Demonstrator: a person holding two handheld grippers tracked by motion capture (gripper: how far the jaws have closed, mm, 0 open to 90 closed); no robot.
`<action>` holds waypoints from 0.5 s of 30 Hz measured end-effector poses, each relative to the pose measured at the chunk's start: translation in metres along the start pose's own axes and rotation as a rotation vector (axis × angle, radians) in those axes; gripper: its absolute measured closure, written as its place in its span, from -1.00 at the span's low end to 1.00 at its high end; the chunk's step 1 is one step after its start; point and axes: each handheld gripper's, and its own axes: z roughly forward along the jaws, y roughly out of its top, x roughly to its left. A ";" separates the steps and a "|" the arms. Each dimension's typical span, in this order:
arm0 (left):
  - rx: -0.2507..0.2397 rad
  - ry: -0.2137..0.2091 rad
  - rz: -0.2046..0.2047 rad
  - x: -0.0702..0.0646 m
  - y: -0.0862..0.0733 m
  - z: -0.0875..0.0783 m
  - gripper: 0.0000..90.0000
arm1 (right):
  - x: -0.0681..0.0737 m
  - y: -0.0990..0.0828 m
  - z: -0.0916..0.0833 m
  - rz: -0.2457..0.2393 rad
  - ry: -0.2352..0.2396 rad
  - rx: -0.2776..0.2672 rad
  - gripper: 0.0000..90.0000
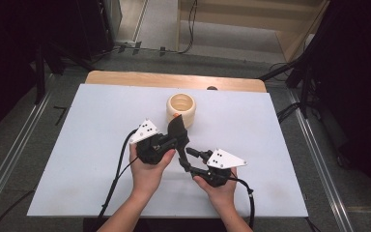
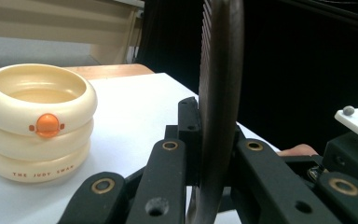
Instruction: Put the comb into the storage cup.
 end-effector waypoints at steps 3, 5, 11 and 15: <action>0.002 -0.003 0.010 0.001 0.002 -0.002 0.90 | -0.003 0.000 -0.002 0.032 0.030 -0.003 -0.12; 0.006 0.002 0.019 0.001 0.003 -0.003 0.90 | -0.006 0.000 -0.004 0.045 0.056 -0.012 -0.36; 0.006 0.002 0.032 0.003 0.007 -0.006 0.90 | -0.007 -0.001 -0.009 0.046 0.025 -0.036 -0.80; 0.008 0.001 0.029 0.005 0.009 -0.008 0.90 | -0.012 -0.003 -0.016 0.063 0.019 -0.057 -1.00</action>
